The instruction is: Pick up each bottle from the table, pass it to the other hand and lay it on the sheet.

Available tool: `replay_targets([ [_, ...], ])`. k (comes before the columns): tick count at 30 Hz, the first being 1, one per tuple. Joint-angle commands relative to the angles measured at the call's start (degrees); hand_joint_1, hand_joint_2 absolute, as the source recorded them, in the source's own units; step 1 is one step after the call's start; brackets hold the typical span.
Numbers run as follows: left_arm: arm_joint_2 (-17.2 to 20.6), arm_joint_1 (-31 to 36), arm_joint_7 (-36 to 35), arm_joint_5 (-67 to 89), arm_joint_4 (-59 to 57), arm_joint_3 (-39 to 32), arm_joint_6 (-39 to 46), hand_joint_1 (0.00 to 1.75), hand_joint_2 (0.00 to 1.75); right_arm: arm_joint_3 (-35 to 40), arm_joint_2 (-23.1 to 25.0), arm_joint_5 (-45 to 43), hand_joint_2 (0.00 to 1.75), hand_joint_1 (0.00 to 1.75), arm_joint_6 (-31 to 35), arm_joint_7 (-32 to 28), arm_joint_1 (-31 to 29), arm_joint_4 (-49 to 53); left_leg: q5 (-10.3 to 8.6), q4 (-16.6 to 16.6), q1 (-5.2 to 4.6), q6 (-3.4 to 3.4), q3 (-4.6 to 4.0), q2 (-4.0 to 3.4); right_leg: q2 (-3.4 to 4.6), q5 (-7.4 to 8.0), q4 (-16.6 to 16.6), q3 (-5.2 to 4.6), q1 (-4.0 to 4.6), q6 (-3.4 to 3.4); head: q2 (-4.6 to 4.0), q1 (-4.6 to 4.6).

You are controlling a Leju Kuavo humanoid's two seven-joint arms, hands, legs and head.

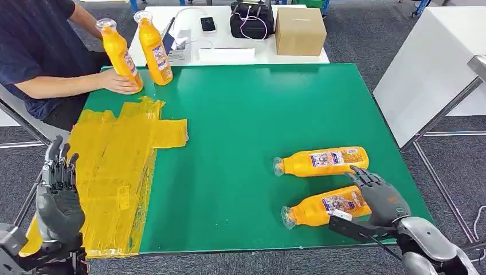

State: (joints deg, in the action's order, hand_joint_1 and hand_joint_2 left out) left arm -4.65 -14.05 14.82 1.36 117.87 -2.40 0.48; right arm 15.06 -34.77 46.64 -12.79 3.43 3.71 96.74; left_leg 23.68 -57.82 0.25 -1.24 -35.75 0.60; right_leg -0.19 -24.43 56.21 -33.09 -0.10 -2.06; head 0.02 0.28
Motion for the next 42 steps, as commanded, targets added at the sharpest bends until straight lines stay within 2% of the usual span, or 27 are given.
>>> replay_targets([
  [1, 1.59, 1.67, -0.14, -1.05, -3.61, 0.09, 0.29, 0.00, 0.00, 3.88, -1.19, 1.49, 1.75, 0.00, 0.12, 1.07, -3.94, -9.12, 0.07, 0.11, 0.01, 0.05, 0.35, -0.11, 0.08, -0.04, -0.14, 0.35, 0.01, 0.02, 0.00, -0.02],
  [4, 1.96, 1.93, -0.14, -1.29, -3.65, 0.53, 0.34, 0.00, 0.00, 4.76, -1.38, 3.66, 1.75, 0.00, 0.44, 1.11, -5.03, -11.95, 0.02, 0.07, 0.01, 0.03, 0.17, -0.05, 0.04, 0.00, -0.09, 0.18, 0.01, 0.01, 0.00, -0.02],
  [8, 2.23, 2.42, -0.05, -1.86, -3.79, 0.95, 0.42, 0.00, 0.00, 6.53, -1.47, 6.98, 1.75, 0.00, 0.79, 0.46, -6.49, -15.76, 0.06, 0.12, 0.01, 0.05, 0.36, -0.10, 0.06, -0.03, -0.16, 0.37, 0.02, 0.02, 0.00, -0.02],
  [14, 2.23, 2.42, -0.05, -1.86, -3.79, 0.95, 0.42, 0.00, 0.00, 6.53, -1.47, 6.98, 1.75, 0.00, 0.79, 0.46, -6.49, -15.76, 0.04, 0.09, 0.01, 0.04, 0.26, -0.08, 0.05, -0.02, -0.12, 0.26, 0.02, 0.01, 0.00, -0.02],
  [16, 2.51, 2.96, 0.02, -2.49, -4.15, 1.42, 0.43, 0.00, 0.00, 8.17, -0.79, 8.42, 1.75, 0.00, 0.29, -0.15, -7.83, -19.23, 0.04, 0.11, 0.01, 0.04, 0.28, -0.10, 0.07, -0.02, -0.13, 0.27, 0.01, 0.01, 0.00, 0.00],
  [17, 2.65, 3.24, 0.02, -2.51, -4.37, 1.71, 0.42, 0.00, 0.00, 8.67, -0.40, 8.58, 1.75, 1.19, 0.23, -0.50, -8.24, -20.77, 0.06, 0.12, 0.00, 0.05, 0.34, -0.10, 0.06, -0.04, -0.15, 0.34, 0.01, 0.02, 0.00, -0.04],
  [18, 2.87, 3.53, 0.02, -2.59, -4.55, 2.11, 0.46, 0.00, 0.00, 9.69, 0.43, 9.36, 1.75, 1.75, 0.67, -1.28, -9.03, -23.38, 0.01, 0.10, 0.03, 0.03, 0.20, -0.06, 0.04, 0.01, -0.14, 0.21, 0.04, 0.01, 0.00, 0.00],
  [24, 3.27, 3.99, -0.05, -3.54, -4.68, 2.81, 1.28, 0.00, 0.00, 12.97, 3.95, 10.20, 1.75, 1.75, 2.53, -2.12, -10.05, -28.23, 0.01, 0.14, 0.08, 0.05, 0.30, -0.05, 0.02, 0.02, -0.21, 0.34, 0.09, 0.03, 0.00, -0.02],
  [28, 3.46, 4.05, -0.07, -3.78, -4.67, 2.96, 1.47, 0.00, 0.00, 14.02, 4.02, 10.15, 1.75, 1.75, 2.57, -2.16, -10.74, -28.49, 0.06, 0.17, 0.12, 0.08, 0.60, -0.17, 0.08, 0.01, -0.28, 0.60, 0.12, 0.04, 0.00, -0.04],
  [40, 3.44, 4.51, -0.40, -4.77, -5.07, 3.27, 2.27, 0.00, 0.00, 19.16, 4.89, 10.29, 1.75, 1.75, 2.30, -2.70, -13.07, -31.46, 0.30, 0.13, 0.11, 0.12, 1.21, -0.37, 0.42, 0.01, -0.25, 0.45, 0.12, 0.10, 0.00, -0.04],
  [42, 3.54, 4.22, -1.64, -6.17, -5.22, 3.29, 1.90, 0.00, 0.00, 18.27, 5.69, 8.08, 1.75, 1.75, 3.61, -2.34, -12.53, -29.84, 0.21, 0.24, 0.11, 0.15, 1.18, -0.36, 0.41, 0.08, -0.34, 0.41, 0.12, 0.11, 0.00, -0.02],
])
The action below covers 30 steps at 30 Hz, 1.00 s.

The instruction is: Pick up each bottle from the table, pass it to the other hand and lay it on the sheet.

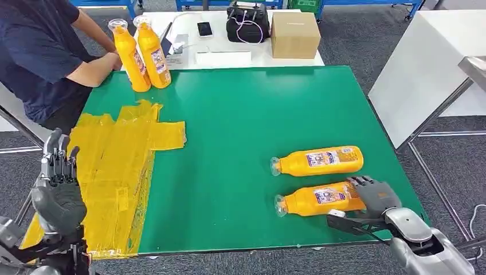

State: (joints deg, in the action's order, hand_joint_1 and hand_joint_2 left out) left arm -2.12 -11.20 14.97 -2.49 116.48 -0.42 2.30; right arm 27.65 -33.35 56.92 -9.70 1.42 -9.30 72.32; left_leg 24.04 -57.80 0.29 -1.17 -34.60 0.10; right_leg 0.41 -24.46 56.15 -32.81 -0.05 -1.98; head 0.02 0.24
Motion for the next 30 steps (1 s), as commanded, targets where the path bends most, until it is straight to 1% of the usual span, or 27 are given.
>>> replay_targets([
  [1, 0.90, 1.11, -1.93, -2.87, -3.77, 1.14, -0.01, 0.00, 0.00, 4.15, 5.07, -5.04, 1.75, 1.75, 0.79, -0.72, 1.08, -4.25, -0.11, 0.22, 0.07, 0.08, 0.11, 0.06, -0.10, 0.09, -0.26, 0.18, 0.08, 0.04, 0.00, -0.02],
  [2, 0.84, 0.62, -2.01, -3.40, -3.57, 0.87, -0.21, 0.00, 0.00, 2.23, 5.75, -9.19, 1.75, 1.75, 0.51, -1.11, 2.22, -1.27, -0.07, 0.18, 0.08, 0.07, 0.18, 0.01, -0.05, 0.06, -0.23, 0.23, 0.08, 0.04, 0.00, 0.00],
  [4, 0.92, -0.86, -2.05, -6.06, -2.93, 0.28, -1.52, 0.00, 0.00, -2.89, 7.15, -22.11, 1.75, 1.75, -0.74, -2.82, 5.55, 8.20, -0.08, 0.22, 0.10, 0.11, 0.20, -0.07, -0.02, 0.08, -0.26, 0.23, 0.10, 0.06, 0.00, 0.02],
  [5, 0.92, -1.47, -1.92, -7.12, -2.71, 0.01, -1.97, 0.00, 0.00, -5.25, 7.93, -27.95, 1.75, 1.75, -1.19, -3.97, 7.32, 12.92, 0.03, 0.12, 0.07, 0.12, 0.27, -0.18, 0.16, 0.03, -0.13, 0.37, 0.07, 0.04, 0.00, -0.02],
  [7, 1.03, -2.43, -1.49, -9.33, -2.59, -0.10, -2.91, 0.00, 0.00, -10.37, 9.99, -41.20, 1.75, 1.75, -3.01, -6.26, 10.90, 22.36, 0.04, 0.06, 0.03, 0.13, 0.27, -0.16, 0.14, -0.02, -0.02, 0.74, 0.03, 0.05, 0.00, -0.02],
  [8, 1.06, -2.60, -1.45, -9.43, -2.65, -0.02, -2.97, 0.00, 0.00, -10.75, 9.64, -42.00, 1.75, 1.75, -3.46, -5.34, 11.29, 24.24, 0.02, 0.08, 0.00, 0.15, 0.21, -0.13, 0.11, -0.05, 0.02, 0.69, 0.01, 0.06, 0.00, 0.00],
  [11, 1.03, -2.53, -1.44, -9.43, -2.77, 0.13, -2.99, 0.00, 0.00, -10.94, 9.46, -42.14, 1.75, 1.75, -3.57, -5.19, 11.41, 24.54, -0.04, 0.02, -0.04, 0.08, -0.12, -0.01, 0.09, -0.02, 0.12, 0.50, -0.03, 0.02, 0.00, 0.07],
  [12, 1.02, -2.38, -1.36, -9.57, -2.77, 0.21, -3.03, 0.00, 0.00, -11.24, 9.56, -42.13, 1.75, 1.75, -2.90, -7.00, 11.36, 24.07, -0.05, 0.03, -0.05, 0.13, -0.18, 0.13, -0.03, -0.10, 0.16, 0.48, -0.04, 0.03, 0.00, 0.04],
  [13, 0.83, -2.39, -1.27, -9.96, -2.69, 0.27, -3.24, 0.00, 0.00, -11.68, 9.87, -38.76, 1.75, 1.75, 0.58, -9.75, 11.38, 25.37, -0.12, 0.04, -0.01, 0.10, -0.32, 0.23, -0.21, -0.09, 0.12, 0.39, 0.00, 0.01, 0.00, 0.07],
  [14, 0.57, -2.53, -1.43, -10.63, -2.50, 0.35, -3.72, 0.00, 0.00, -12.10, 10.79, -37.07, 1.75, 1.75, 1.71, -10.14, 11.08, 26.94, -0.09, 0.05, 0.00, 0.12, -0.32, 0.27, -0.27, -0.11, 0.08, 0.41, 0.00, 0.00, 0.00, 0.04],
  [15, 0.57, -2.50, -2.00, -12.63, -2.62, 0.79, -4.81, 0.00, 0.00, -12.36, 11.47, -38.10, 1.75, 1.75, 1.40, -10.36, 10.36, 28.95, -0.13, 0.01, 0.04, 0.12, -0.46, 0.20, -0.20, -0.06, 0.08, 0.26, 0.04, 0.00, 0.00, 0.02],
  [16, 0.60, -2.40, -2.37, -13.67, -2.83, 1.02, -5.32, 0.00, 1.75, -12.46, 11.97, -38.48, 1.75, 1.75, 1.27, -10.40, 9.74, 30.10, -0.03, 0.02, 0.05, 0.14, -0.33, 0.22, -0.25, -0.15, 0.03, 0.43, 0.06, 0.00, 0.00, -0.02],
  [17, 0.61, -2.31, -2.39, -13.83, -3.06, 1.17, -5.46, 0.00, 1.75, -12.29, 12.12, -38.73, 1.75, 1.75, 0.84, -10.06, 9.18, 30.77, -0.11, 0.00, -0.03, 0.12, -0.56, 0.06, -0.07, -0.06, 0.16, 0.12, -0.05, 0.00, 0.00, 0.00],
  [19, 0.58, -2.28, -2.39, -13.83, -3.17, 1.28, -5.49, 0.00, 1.75, -12.18, 12.21, -38.80, 1.75, 1.75, 0.66, -9.92, 8.86, 30.98, -0.09, 0.00, -0.02, 0.13, -0.66, 0.03, -0.03, -0.05, 0.16, 0.05, -0.04, 0.01, 0.00, 0.02],
  [23, 0.23, -1.89, -2.28, -14.10, -3.46, 2.57, -6.37, 0.00, 1.75, -11.82, 14.48, -39.59, 1.75, 1.75, 1.35, -9.64, 7.54, 31.28, -0.10, 0.05, -0.02, 0.14, -0.57, 0.18, -0.22, -0.09, 0.07, 0.16, -0.03, 0.01, 0.00, 0.00],
  [27, 0.12, -1.79, -2.28, -14.12, -3.47, 2.92, -6.48, 0.00, 1.75, -11.44, 14.91, -39.26, 1.75, 1.75, 1.61, -9.47, 7.15, 30.93, -0.16, 0.04, -0.04, 0.10, -0.72, 0.17, -0.19, -0.02, 0.10, 0.01, -0.05, -0.01, 0.00, 0.02],
  [30, 0.17, -1.85, -2.28, -14.12, -3.47, 2.99, -6.54, 0.00, 1.75, -11.37, 14.92, -39.17, 1.75, 1.75, 1.74, -9.47, 7.23, 30.68, -0.11, 0.06, -0.04, 0.14, -0.58, 0.17, -0.23, -0.08, 0.08, 0.16, -0.04, 0.00, 0.00, 0.02],
])
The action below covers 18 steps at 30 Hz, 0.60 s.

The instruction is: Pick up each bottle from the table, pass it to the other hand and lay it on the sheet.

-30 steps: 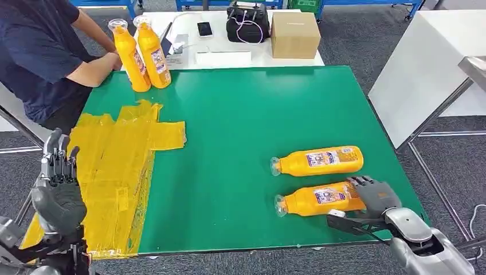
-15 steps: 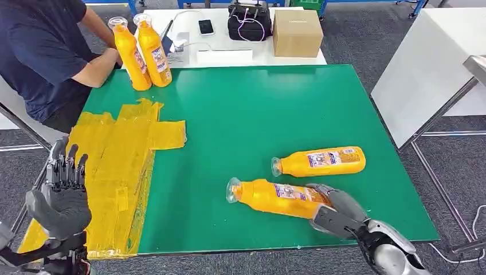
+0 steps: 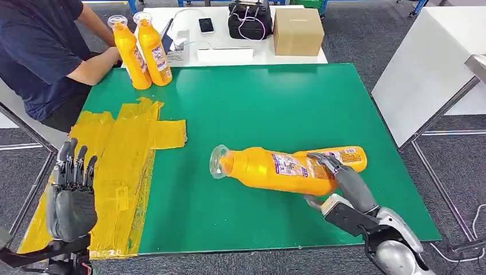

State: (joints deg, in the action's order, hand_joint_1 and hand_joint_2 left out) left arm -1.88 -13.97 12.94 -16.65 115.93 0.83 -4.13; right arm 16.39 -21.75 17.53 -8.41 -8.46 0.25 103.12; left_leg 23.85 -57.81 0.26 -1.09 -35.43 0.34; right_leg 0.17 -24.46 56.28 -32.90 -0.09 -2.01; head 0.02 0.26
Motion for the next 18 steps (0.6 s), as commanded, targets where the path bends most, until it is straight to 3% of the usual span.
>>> replay_targets([
  [1, -0.07, 0.91, -0.25, 0.04, -2.92, 1.75, -0.12, 0.00, 1.75, -0.11, 3.31, 0.22, 1.75, 1.75, 0.45, 0.41, -2.32, -0.12, 0.07, 0.06, 0.00, 0.05, 0.24, -0.06, 0.02, -0.07, -0.06, 0.24, 0.00, 0.03, 0.00, -0.02],
  [5, -0.13, 0.90, -0.25, 0.05, -2.98, 2.03, -0.29, 0.00, 1.75, -0.07, 3.51, 0.06, 1.75, 1.75, 0.44, 0.41, -2.53, -0.56, 0.08, 0.04, 0.00, 0.04, 0.24, -0.07, 0.02, -0.08, -0.06, 0.24, 0.01, 0.01, 0.00, 0.00],
  [15, -0.21, 1.56, -1.06, -4.67, -4.29, 11.39, -4.35, 0.00, 1.75, 1.37, 11.59, -3.31, 1.75, 1.75, 4.77, 2.28, -9.41, -7.84, 0.02, 0.08, 0.01, 0.03, 0.15, -0.14, 0.11, 0.02, -0.09, 0.13, 0.01, 0.02, 0.00, 0.00],
  [18, 3.26, 4.05, -0.47, -6.08, -7.03, 13.74, -4.43, 0.00, 1.75, 2.72, 14.35, -5.35, 1.75, 1.75, 5.65, 3.66, -11.61, -9.99, -0.01, 0.08, -0.01, 0.03, 0.13, -0.14, 0.11, 0.01, -0.05, 0.10, 0.00, 0.03, 0.00, 0.00],
])
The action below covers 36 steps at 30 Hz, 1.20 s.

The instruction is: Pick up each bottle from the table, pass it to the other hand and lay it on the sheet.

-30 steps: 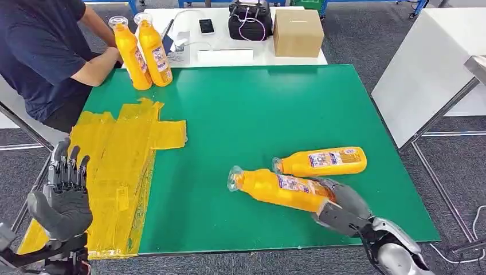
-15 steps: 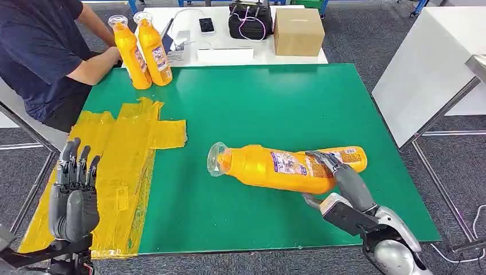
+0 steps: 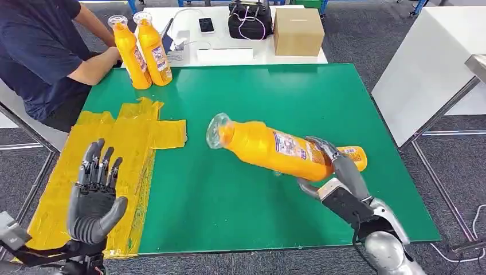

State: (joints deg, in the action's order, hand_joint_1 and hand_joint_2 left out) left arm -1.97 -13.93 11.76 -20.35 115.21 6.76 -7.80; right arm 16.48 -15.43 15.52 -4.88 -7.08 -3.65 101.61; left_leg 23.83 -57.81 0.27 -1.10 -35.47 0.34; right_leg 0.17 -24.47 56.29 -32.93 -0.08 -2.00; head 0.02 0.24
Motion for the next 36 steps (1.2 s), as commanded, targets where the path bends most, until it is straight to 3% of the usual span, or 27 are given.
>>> replay_targets([
  [1, 3.53, 4.28, 0.69, -2.76, -6.65, 8.07, -1.00, 0.00, 1.75, 3.23, 8.50, -3.62, 1.75, 1.75, 2.32, 2.44, -8.08, -9.33, 0.02, 0.09, 0.00, 0.06, 0.24, -0.16, 0.12, 0.00, -0.07, 0.19, 0.01, 0.04, 0.00, 0.02],
  [21, 3.84, 4.82, -0.62, -9.34, -7.08, 9.06, -2.00, 0.00, 1.75, 11.51, 11.09, -6.19, 1.75, 1.75, 2.38, 1.99, -9.25, -12.05, 0.00, 0.06, 0.00, 0.04, 0.12, -0.08, 0.05, -0.02, -0.03, 0.09, 0.00, 0.02, 0.00, 0.00],
  [32, 2.66, 4.38, -0.19, -9.26, -6.06, 6.08, -1.14, 0.00, 1.75, 22.60, 10.80, -3.96, 1.75, 1.75, -0.55, 2.31, -8.12, -10.79, 0.02, 0.05, 0.02, 0.04, 0.10, -0.08, 0.06, -0.04, -0.02, 0.07, 0.02, 0.02, 0.00, 0.00],
  [36, 2.34, 4.49, 0.25, -7.47, -5.89, 5.78, -0.72, 0.00, 1.75, 26.86, 9.79, -6.98, 1.75, 1.75, -4.84, 1.45, -8.68, -11.67, 0.08, 0.05, 0.04, 0.05, 0.25, -0.09, 0.04, -0.09, -0.06, 0.23, 0.04, 0.02, 0.00, 0.00],
])
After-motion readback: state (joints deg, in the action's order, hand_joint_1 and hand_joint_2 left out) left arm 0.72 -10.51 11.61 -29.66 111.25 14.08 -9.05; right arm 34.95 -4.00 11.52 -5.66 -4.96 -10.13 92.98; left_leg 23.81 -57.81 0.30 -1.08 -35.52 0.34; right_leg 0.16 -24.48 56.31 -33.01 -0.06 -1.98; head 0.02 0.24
